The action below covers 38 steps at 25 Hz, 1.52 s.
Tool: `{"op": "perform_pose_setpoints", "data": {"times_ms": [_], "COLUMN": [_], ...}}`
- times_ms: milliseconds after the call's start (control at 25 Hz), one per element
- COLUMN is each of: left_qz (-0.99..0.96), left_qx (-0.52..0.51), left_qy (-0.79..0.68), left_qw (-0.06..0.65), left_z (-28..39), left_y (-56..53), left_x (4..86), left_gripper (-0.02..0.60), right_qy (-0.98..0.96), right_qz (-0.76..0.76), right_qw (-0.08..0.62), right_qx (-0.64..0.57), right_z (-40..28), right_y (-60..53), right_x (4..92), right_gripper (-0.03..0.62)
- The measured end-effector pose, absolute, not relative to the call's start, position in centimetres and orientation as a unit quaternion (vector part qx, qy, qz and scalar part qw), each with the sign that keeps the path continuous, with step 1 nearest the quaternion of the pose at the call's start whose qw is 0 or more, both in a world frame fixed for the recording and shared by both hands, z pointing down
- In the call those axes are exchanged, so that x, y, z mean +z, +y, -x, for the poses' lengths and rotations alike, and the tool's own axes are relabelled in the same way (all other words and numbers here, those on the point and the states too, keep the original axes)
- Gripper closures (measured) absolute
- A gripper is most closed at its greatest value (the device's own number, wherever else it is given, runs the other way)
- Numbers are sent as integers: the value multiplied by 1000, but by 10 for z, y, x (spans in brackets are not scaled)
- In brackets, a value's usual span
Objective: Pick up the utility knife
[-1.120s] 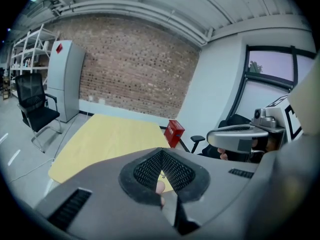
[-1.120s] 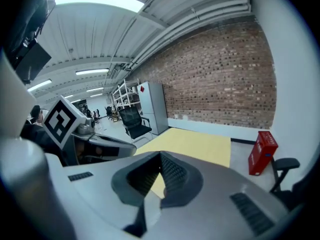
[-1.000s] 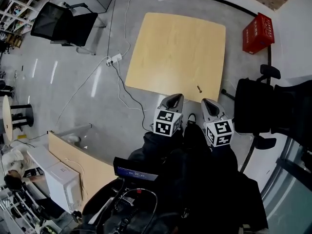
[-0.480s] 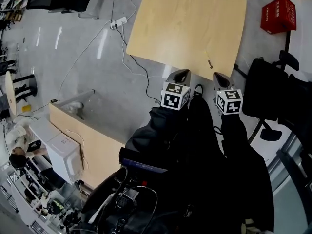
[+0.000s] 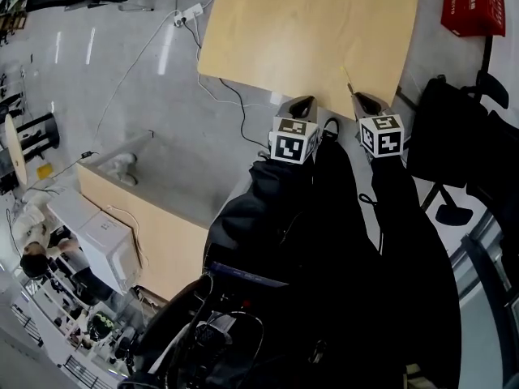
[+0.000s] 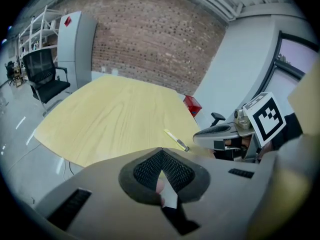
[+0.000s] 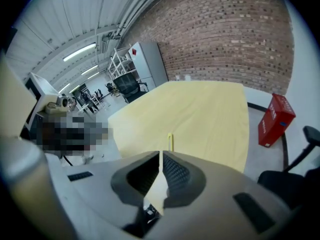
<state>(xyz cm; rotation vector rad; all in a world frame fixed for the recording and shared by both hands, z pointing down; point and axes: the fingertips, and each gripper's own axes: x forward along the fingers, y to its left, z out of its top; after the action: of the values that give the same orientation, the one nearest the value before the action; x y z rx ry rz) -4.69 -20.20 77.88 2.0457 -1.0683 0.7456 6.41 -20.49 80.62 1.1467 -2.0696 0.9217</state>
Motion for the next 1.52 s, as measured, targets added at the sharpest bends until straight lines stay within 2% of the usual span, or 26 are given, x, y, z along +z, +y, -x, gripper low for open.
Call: {"op": "perform_pose_setpoints", "data": {"times_ms": [440, 760, 1160, 1520], "left_qz": [-780, -775, -774, -785], "left_qx": [298, 298, 296, 278], "left_qy": [-410, -413, -413, -421], "left_qw": [368, 375, 378, 360], "left_z": [47, 52, 51, 52], "left_y": [-202, -204, -199, -208], "left_x": [794, 797, 799, 776], "left_gripper": [581, 581, 581, 581], "right_qy": [-768, -751, -747, -761], "right_qz": [-418, -409, -424, -454], "right_qw": [322, 354, 393, 356], "right_qx": [363, 378, 328, 297], "right_z": [-67, -64, -62, -64], "right_y": [-221, -222, -223, -224], "right_x": [840, 857, 858, 814], "right_gripper": [533, 528, 530, 530]}}
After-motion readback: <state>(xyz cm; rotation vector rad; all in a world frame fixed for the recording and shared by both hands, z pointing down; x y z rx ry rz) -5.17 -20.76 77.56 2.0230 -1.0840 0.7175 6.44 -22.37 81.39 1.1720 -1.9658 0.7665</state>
